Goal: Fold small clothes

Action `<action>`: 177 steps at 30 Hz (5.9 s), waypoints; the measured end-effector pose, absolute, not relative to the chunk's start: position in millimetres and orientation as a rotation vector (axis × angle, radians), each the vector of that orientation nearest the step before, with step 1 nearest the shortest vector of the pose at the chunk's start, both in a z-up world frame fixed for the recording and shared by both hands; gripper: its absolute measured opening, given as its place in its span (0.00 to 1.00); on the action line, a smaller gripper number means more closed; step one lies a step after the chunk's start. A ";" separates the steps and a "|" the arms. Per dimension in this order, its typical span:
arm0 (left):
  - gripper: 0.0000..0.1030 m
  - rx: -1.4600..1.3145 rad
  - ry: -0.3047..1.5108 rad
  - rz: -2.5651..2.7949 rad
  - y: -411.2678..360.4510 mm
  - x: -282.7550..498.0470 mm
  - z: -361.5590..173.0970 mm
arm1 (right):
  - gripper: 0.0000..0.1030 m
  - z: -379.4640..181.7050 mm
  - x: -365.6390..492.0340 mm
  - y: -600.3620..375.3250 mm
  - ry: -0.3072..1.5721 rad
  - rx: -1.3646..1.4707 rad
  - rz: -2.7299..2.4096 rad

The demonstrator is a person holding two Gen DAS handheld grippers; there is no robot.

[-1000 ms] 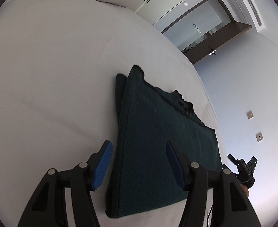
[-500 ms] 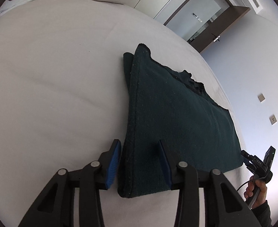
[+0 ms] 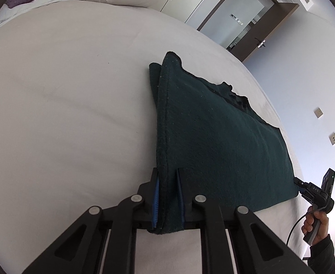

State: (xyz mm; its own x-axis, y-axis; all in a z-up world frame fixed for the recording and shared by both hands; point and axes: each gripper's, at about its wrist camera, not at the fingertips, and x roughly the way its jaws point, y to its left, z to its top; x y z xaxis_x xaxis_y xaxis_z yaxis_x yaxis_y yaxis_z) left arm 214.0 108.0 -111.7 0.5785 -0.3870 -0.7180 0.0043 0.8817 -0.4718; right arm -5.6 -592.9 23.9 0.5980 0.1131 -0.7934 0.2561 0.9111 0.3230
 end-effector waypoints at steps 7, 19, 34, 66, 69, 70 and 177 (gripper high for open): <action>0.11 -0.434 0.921 -0.240 110.0 208.6 -105.3 | 0.06 42.2 -14.7 -576.3 0.930 0.322 -0.100; 0.05 -0.433 0.898 -0.241 120.0 190.1 -92.5 | 0.05 59.8 -49.3 -588.4 0.903 0.444 -0.080; 0.05 -0.462 0.931 -0.245 123.0 169.4 -114.4 | 0.05 37.9 -61.4 -594.6 0.943 0.448 -0.093; 0.62 -0.121 0.796 -0.230 20.4 252.6 -37.0 | 0.50 74.6 11.3 -535.9 0.800 0.682 0.231; 0.62 -0.028 0.837 -0.243 -12.7 288.7 -55.2 | 0.50 52.2 56.3 -505.8 0.860 0.734 0.313; 0.62 0.002 0.848 -0.226 -17.9 300.4 -62.6 | 0.50 44.3 68.4 -499.5 0.878 0.757 0.321; 0.14 -0.778 1.128 -0.470 59.9 314.8 -73.0 | 0.58 -42.1 201.7 -360.6 1.073 0.990 0.624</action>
State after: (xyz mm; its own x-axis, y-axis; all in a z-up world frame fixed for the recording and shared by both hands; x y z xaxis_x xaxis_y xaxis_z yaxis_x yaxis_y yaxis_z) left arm 314.8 59.9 -73.0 0.3755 -0.6889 -0.6200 -0.0454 0.6545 -0.7547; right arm 201.7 -360.6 -42.1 0.3785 0.8216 -0.4263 0.0350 0.4475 0.8936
